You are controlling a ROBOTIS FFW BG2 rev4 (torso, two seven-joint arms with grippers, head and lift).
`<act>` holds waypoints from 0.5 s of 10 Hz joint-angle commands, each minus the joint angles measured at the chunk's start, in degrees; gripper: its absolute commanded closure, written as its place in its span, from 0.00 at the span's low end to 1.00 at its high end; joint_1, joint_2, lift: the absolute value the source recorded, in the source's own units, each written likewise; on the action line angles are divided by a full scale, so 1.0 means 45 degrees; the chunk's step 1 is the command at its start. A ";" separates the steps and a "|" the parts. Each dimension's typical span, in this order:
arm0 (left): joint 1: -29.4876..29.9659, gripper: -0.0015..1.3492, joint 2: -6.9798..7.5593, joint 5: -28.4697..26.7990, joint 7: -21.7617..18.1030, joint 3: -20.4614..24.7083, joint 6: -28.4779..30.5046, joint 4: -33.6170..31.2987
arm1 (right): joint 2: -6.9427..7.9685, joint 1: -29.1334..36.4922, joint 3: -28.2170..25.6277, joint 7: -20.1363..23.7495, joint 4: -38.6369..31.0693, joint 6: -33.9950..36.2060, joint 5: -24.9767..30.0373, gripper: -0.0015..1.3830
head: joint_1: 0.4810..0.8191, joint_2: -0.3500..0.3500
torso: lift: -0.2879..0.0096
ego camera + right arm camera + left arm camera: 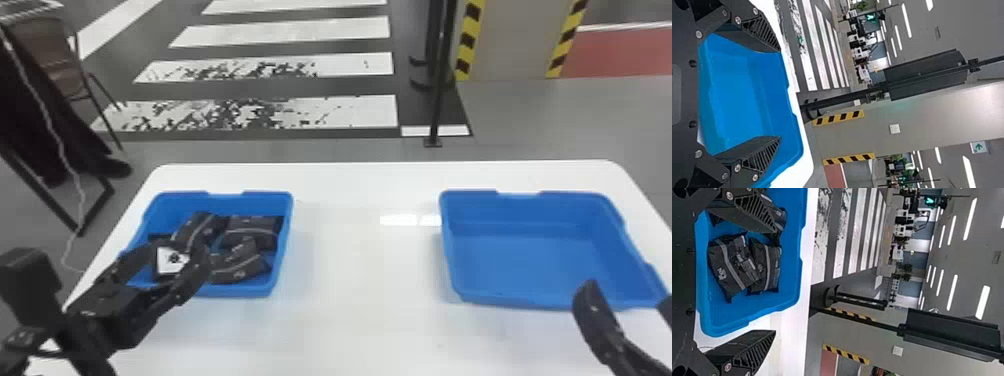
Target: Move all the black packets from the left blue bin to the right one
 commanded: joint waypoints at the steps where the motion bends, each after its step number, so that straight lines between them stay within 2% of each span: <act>1: -0.0952 0.09 0.0309 -0.0179 0.0000 -0.0155 0.0808 0.0564 | -0.0013 -0.0025 0.0035 0.0001 0.0037 -0.0006 -0.0048 0.18 | 0.63 0.68 | 0.50; 3: -0.1952 0.09 0.0661 -0.0382 0.0098 -0.0384 0.1589 0.1346 | -0.0032 -0.0056 0.0085 0.0001 0.0100 -0.0006 -0.0099 0.18 | 0.63 0.68 | 0.50; 5: -0.3170 0.09 0.1012 -0.0915 0.0254 -0.0663 0.3527 0.1971 | -0.0052 -0.0087 0.0111 0.0020 0.0162 -0.0006 -0.0175 0.18 | 0.63 0.68 | 0.50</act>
